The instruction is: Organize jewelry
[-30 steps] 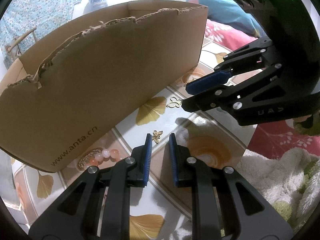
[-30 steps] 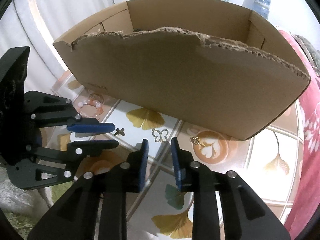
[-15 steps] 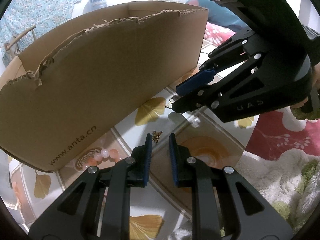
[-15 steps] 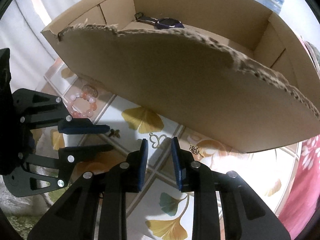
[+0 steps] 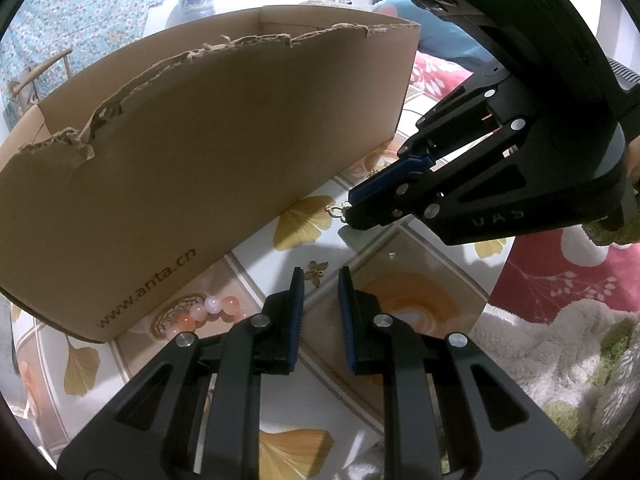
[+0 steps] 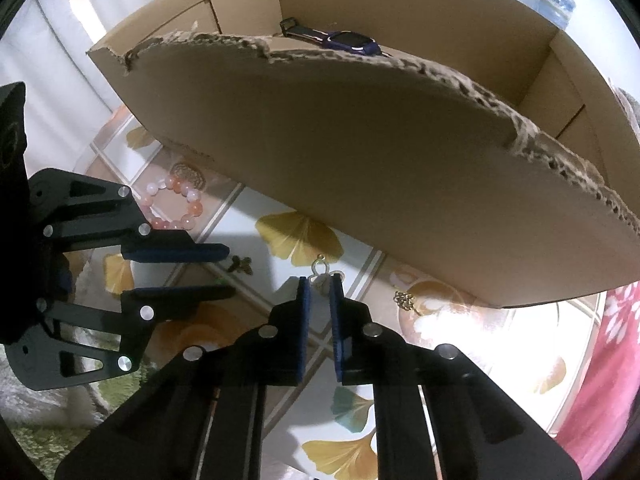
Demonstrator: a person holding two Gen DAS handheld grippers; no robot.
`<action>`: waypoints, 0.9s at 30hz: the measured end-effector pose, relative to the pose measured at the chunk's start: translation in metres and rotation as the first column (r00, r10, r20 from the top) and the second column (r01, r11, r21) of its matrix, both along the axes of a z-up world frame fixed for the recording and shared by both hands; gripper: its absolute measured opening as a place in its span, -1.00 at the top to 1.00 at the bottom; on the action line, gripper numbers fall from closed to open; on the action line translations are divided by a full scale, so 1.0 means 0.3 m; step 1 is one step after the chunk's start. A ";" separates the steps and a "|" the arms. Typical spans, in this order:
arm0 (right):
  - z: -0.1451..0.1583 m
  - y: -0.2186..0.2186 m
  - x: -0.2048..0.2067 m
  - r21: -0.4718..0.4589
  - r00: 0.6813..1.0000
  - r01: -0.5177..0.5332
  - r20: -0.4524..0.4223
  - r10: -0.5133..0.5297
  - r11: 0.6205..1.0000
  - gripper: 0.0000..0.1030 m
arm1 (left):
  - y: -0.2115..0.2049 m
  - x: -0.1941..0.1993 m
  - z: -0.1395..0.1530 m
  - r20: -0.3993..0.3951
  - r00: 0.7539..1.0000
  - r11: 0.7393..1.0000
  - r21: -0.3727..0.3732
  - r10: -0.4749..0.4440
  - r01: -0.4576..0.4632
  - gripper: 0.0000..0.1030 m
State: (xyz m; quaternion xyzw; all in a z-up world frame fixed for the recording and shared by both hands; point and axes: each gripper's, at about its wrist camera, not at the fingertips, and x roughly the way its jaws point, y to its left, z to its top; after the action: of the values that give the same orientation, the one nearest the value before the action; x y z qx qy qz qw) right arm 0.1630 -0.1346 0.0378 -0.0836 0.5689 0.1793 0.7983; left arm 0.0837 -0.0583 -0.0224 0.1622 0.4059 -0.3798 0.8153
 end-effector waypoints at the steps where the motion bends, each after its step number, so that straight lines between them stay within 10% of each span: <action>1: -0.004 -0.001 -0.001 0.002 1.000 0.003 -0.001 -0.003 1.000 0.81 | -0.001 0.001 0.000 0.000 1.000 1.000 0.000 0.000 0.000 0.68; 8: 0.019 -0.001 -0.008 0.015 0.999 -0.005 0.039 0.004 1.000 0.78 | -0.002 0.002 0.003 0.002 1.000 1.000 0.004 -0.002 0.002 0.68; 12: 0.034 0.005 -0.005 0.009 0.995 -0.041 0.090 0.040 0.999 0.42 | -0.004 0.000 0.002 0.001 1.000 1.000 0.003 -0.001 0.001 0.68; 27: -0.012 0.007 -0.020 0.039 0.993 -0.090 0.084 0.087 0.995 0.47 | -0.012 0.003 0.004 -0.003 1.000 1.000 -0.001 0.001 -0.001 0.68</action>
State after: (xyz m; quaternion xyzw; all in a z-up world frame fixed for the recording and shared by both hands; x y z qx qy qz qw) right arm 0.1571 -0.1324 0.0343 -0.0990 0.5273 0.2230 0.8139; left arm 0.0845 -0.0618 -0.0212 0.1612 0.4070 -0.3797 0.8150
